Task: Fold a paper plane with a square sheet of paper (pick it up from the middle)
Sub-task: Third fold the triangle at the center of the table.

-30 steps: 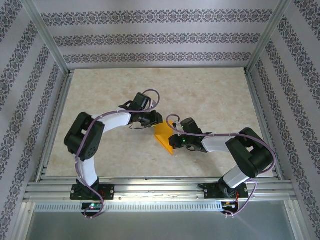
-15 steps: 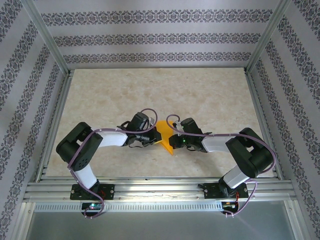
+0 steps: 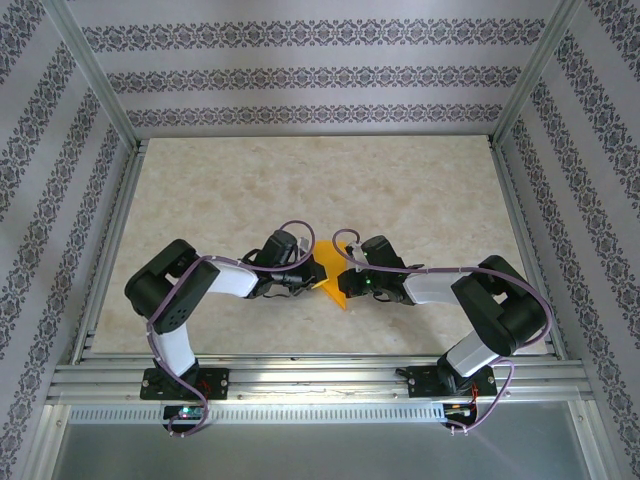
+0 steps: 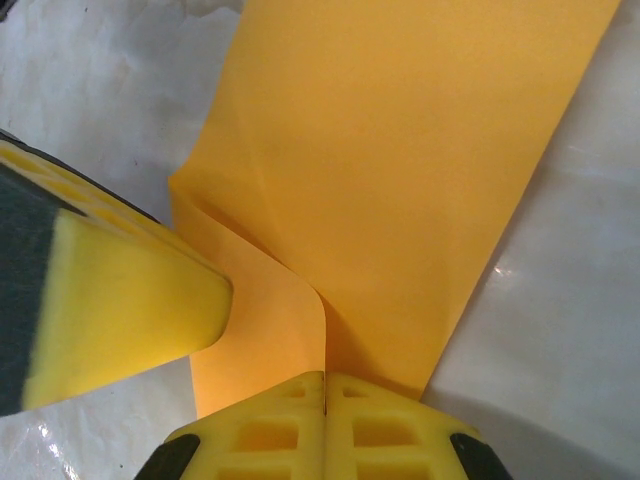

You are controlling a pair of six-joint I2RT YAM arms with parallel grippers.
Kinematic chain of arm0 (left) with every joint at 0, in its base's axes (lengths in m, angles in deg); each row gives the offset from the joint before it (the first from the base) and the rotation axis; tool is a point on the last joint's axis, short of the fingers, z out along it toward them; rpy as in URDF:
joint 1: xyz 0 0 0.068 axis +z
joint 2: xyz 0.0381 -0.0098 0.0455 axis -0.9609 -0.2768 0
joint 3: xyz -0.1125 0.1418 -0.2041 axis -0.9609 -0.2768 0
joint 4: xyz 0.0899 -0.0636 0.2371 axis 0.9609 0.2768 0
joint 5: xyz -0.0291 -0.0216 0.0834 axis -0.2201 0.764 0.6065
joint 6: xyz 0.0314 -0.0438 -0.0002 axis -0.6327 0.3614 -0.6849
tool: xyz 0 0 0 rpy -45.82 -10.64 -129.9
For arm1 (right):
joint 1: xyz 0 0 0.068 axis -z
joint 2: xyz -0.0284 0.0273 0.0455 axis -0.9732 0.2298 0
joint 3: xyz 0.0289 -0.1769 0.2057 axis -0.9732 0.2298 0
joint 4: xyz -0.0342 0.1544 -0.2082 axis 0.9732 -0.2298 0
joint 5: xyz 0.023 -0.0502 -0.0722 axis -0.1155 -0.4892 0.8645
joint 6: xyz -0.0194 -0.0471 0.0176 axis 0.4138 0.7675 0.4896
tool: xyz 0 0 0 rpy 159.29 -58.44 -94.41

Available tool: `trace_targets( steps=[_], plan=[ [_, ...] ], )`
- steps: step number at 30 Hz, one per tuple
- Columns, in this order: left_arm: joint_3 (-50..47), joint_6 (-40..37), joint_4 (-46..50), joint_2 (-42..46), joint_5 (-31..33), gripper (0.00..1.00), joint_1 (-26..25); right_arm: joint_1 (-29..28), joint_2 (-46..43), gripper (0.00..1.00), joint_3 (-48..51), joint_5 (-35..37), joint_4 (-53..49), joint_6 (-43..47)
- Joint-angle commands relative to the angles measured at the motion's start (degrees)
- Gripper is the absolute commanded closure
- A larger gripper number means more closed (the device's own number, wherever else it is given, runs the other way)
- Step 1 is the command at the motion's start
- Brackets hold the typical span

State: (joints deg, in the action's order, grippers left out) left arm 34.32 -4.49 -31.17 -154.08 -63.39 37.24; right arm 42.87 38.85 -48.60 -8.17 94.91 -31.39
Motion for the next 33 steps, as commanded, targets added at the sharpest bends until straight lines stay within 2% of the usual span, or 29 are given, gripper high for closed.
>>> trace_targets(
  steps=[1,8,13,17,20,23,26,33],
  plan=[
    [-0.8,0.0,0.8,-1.4,0.7,1.0,-0.1,0.3,-0.4,1.0,0.2,0.3,-1.9,0.8],
    [-1.5,-1.2,4.9,-1.9,2.1,1.0,-0.1,0.4,-1.9,0.96,-0.8,-1.4,-2.3,0.1],
    [-0.9,-2.1,6.2,-2.1,2.2,1.0,-0.1,0.8,-7.7,0.76,-3.0,-1.6,-7.9,-2.0],
    [-0.9,-2.1,6.1,-2.0,2.1,1.0,-0.1,1.8,-13.1,0.68,-2.7,-3.6,-11.6,-5.8],
    [-0.9,-2.2,6.1,-2.0,2.1,1.0,-0.1,1.9,-14.3,0.73,-2.2,-9.1,-11.7,-10.0],
    [-0.9,-2.2,6.0,-1.9,2.0,1.0,-0.1,1.1,-12.7,0.85,-2.4,-15.8,-10.9,-13.2],
    [-0.8,-2.2,6.0,-1.9,1.9,1.0,-0.1,-1.1,-11.0,0.93,-2.6,-16.1,-10.7,-14.0],
    [-0.7,-2.5,6.1,-2.1,1.5,1.0,-0.1,-2.7,-5.7,0.98,-5.3,-14.2,-12.7,-14.1]
  ],
)
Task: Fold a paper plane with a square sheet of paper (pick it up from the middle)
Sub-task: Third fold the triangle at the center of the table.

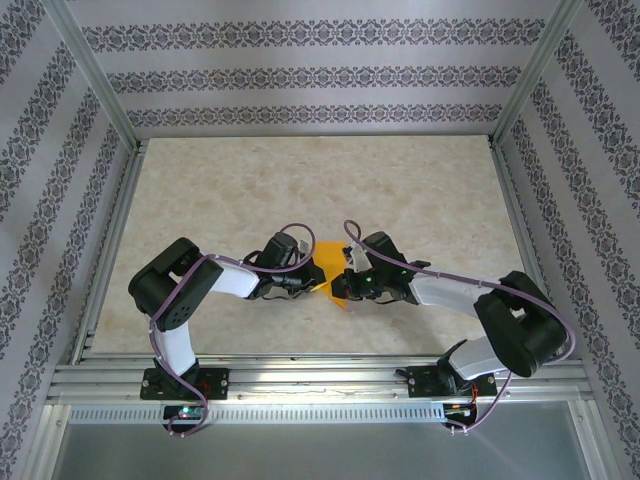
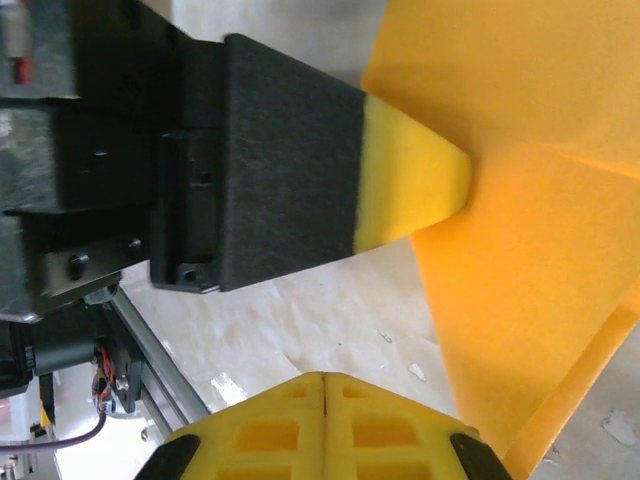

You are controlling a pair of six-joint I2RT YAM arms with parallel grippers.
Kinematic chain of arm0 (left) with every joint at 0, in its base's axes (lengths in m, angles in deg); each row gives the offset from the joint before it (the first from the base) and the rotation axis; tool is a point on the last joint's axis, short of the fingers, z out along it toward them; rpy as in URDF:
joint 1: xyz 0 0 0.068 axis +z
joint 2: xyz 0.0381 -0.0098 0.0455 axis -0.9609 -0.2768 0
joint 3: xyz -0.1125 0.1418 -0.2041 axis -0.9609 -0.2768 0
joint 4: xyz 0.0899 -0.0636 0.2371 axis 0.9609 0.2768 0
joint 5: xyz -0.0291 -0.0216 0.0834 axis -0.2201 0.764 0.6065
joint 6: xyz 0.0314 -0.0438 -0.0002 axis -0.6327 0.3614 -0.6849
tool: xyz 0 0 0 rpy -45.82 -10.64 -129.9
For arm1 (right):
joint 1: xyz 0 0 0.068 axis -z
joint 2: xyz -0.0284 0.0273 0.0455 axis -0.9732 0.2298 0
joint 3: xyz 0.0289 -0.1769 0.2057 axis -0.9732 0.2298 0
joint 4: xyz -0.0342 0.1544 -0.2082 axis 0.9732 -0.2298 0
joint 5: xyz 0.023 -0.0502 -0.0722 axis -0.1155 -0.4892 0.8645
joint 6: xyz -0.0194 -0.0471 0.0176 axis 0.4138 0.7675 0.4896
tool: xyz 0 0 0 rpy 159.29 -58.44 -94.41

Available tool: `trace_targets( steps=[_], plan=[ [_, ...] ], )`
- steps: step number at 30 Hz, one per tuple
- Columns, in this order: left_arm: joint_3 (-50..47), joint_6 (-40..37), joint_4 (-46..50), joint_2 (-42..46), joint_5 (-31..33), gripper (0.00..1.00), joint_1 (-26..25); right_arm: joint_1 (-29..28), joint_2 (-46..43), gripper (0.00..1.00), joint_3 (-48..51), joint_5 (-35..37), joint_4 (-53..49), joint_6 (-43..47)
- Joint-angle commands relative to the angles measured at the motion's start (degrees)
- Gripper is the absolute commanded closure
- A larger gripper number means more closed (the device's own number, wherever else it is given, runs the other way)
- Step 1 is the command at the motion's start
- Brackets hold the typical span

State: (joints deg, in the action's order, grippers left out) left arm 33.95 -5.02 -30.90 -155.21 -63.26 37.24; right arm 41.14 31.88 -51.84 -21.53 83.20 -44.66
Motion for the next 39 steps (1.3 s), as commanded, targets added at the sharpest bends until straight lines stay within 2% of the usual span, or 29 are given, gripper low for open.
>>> trace_targets(
  steps=[1,17,39],
  plan=[
    [-0.3,-2.1,6.0,-0.9,1.4,1.0,-0.1,-1.3,1.9,0.98,-2.4,-0.4,-1.0,-1.0],
    [-0.2,-2.1,5.9,-1.0,1.0,1.0,-0.1,-2.9,9.4,0.98,-6.6,4.3,-5.2,0.6],
    [0.3,-2.2,7.3,-1.1,1.6,1.0,-0.1,-1.3,7.8,0.95,0.6,3.7,-3.7,-0.5]
  ],
)
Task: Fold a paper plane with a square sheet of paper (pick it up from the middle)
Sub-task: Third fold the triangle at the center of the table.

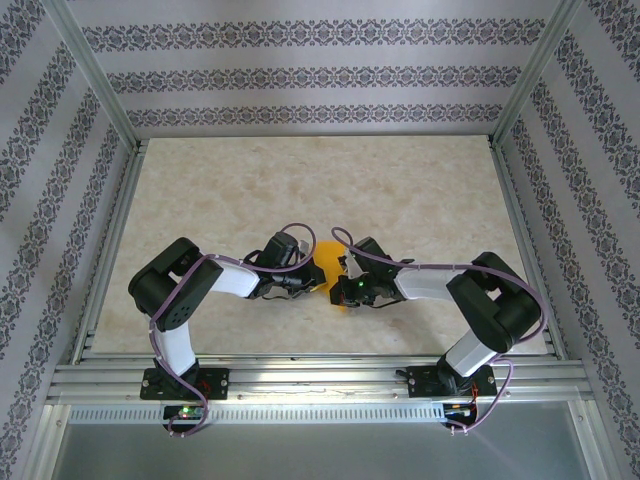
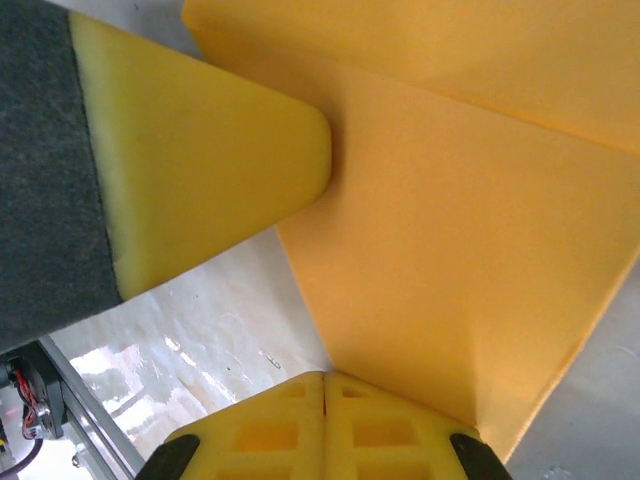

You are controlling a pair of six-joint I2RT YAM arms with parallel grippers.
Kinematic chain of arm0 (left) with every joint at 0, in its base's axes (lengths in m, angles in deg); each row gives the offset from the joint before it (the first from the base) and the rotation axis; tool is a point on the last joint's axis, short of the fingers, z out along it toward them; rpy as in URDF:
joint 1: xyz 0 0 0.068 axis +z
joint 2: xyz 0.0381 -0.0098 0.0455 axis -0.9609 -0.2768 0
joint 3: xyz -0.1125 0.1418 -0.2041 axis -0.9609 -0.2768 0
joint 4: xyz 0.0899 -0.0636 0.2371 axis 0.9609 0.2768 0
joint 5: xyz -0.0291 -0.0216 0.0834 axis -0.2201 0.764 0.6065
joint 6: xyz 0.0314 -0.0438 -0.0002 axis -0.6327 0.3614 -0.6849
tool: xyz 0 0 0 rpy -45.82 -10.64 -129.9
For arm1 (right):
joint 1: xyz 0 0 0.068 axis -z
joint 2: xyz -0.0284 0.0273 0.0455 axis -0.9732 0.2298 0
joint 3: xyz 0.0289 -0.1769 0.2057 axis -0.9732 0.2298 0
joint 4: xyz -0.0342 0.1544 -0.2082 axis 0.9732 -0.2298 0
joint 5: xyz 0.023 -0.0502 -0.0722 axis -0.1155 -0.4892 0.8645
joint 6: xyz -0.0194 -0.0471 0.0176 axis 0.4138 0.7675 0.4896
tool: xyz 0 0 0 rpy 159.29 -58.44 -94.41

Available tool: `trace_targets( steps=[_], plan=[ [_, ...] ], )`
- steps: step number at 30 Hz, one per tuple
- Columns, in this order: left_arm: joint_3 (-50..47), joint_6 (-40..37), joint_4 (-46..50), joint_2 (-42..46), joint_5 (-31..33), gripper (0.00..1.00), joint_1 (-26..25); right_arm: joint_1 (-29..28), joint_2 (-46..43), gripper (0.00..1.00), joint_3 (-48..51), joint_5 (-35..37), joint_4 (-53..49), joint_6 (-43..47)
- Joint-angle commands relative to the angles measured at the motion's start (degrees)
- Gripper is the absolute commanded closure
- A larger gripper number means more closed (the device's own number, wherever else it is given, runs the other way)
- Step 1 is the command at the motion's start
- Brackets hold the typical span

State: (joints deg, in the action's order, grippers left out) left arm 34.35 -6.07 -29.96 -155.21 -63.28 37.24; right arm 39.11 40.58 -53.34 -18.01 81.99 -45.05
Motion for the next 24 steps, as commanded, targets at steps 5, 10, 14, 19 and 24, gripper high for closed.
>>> trace_targets(
  steps=[5,10,14,19,24],
  plan=[
    [-0.1,-1.3,7.2,-1.4,1.9,1.0,-0.1,1.5,-2.8,0.94,4.1,-1.8,-1.7,-0.2],
    [0.0,-1.2,7.4,-1.5,2.1,1.0,-0.1,2.1,-5.6,0.93,6.8,-2.9,-2.2,0.3],
    [-0.1,-0.7,6.8,-1.4,2.0,1.0,-0.1,2.2,-7.8,0.93,9.0,-3.6,-3.0,0.9],
    [0.1,-0.9,6.8,-1.6,1.8,1.0,-0.1,2.3,-10.6,0.93,8.7,-3.1,-7.5,2.5],
    [0.0,-1.0,6.8,-1.3,1.7,1.0,-0.1,2.6,-16.4,0.93,4.7,-4.6,-10.5,2.2]
  ],
)
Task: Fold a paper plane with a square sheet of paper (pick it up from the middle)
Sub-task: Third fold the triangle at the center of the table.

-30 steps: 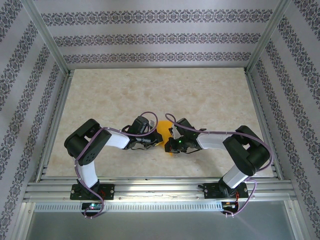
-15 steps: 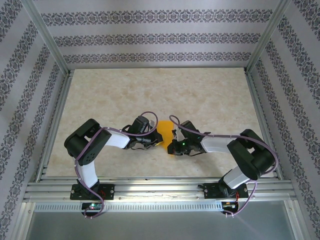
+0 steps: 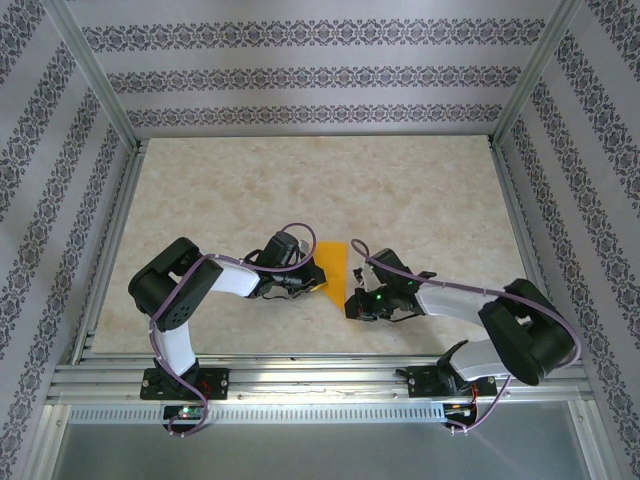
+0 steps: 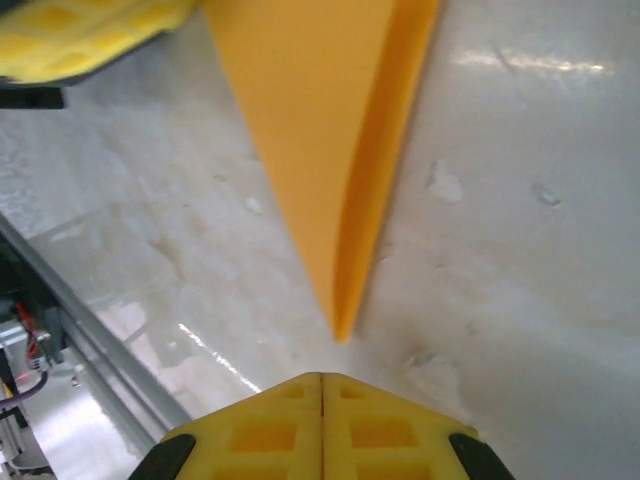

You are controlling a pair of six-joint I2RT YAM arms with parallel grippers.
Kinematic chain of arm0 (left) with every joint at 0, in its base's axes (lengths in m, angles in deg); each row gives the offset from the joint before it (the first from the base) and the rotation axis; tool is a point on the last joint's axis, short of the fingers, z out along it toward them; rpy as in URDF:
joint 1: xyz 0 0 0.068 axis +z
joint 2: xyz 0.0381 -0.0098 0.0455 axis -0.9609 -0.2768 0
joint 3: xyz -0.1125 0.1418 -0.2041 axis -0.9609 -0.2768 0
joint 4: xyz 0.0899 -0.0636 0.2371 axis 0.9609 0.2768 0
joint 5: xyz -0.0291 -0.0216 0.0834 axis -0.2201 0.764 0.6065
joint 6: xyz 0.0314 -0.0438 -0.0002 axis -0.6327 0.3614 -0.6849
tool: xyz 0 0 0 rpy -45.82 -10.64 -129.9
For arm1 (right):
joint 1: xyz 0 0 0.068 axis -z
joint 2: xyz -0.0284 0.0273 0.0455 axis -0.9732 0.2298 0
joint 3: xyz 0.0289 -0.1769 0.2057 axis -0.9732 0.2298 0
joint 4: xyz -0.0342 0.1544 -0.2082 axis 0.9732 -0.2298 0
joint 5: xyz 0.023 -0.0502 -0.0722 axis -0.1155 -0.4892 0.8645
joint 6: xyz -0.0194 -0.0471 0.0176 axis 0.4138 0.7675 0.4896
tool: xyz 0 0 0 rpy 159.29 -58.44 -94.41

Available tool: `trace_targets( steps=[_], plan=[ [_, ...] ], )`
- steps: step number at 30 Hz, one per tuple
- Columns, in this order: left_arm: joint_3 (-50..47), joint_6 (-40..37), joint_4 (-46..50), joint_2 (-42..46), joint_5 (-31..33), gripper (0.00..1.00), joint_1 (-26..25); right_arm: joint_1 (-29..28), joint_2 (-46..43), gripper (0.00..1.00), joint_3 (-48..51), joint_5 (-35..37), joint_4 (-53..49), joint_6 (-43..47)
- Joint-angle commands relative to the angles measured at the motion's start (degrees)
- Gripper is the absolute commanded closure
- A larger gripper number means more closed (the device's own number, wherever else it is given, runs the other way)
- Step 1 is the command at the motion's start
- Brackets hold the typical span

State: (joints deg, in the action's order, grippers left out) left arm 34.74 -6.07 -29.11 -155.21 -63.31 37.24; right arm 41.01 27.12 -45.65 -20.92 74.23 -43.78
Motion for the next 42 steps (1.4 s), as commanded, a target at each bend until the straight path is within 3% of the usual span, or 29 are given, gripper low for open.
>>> trace_targets(
  steps=[1,4,12,17,32,42],
  plan=[
    [-0.4,-1.0,6.0,-1.3,1.8,1.0,0.0,0.8,-3.5,0.93,-4.0,-2.1,-2.9,0.8],
    [-0.4,-0.9,5.6,-1.3,1.9,1.0,-0.1,0.9,-2.8,0.93,-6.1,-2.8,-1.0,-0.1],
    [-0.6,-1.0,5.0,-1.2,1.4,1.0,-0.1,1.6,11.4,0.94,-11.1,-2.1,7.0,-4.6],
    [-0.4,-1.5,5.5,-0.9,1.4,1.0,-0.1,2.0,15.9,0.94,-11.1,-1.2,6.6,-4.7],
    [2.7,-5.3,5.6,3.3,-3.1,0.96,-1.1,3.0,16.9,0.99,-6.3,-0.1,5.6,-3.8],
    [4.1,-5.6,13.4,0.9,2.8,0.96,-1.8,3.0,16.4,0.99,-5.8,0.4,5.1,-3.5]
  ],
)
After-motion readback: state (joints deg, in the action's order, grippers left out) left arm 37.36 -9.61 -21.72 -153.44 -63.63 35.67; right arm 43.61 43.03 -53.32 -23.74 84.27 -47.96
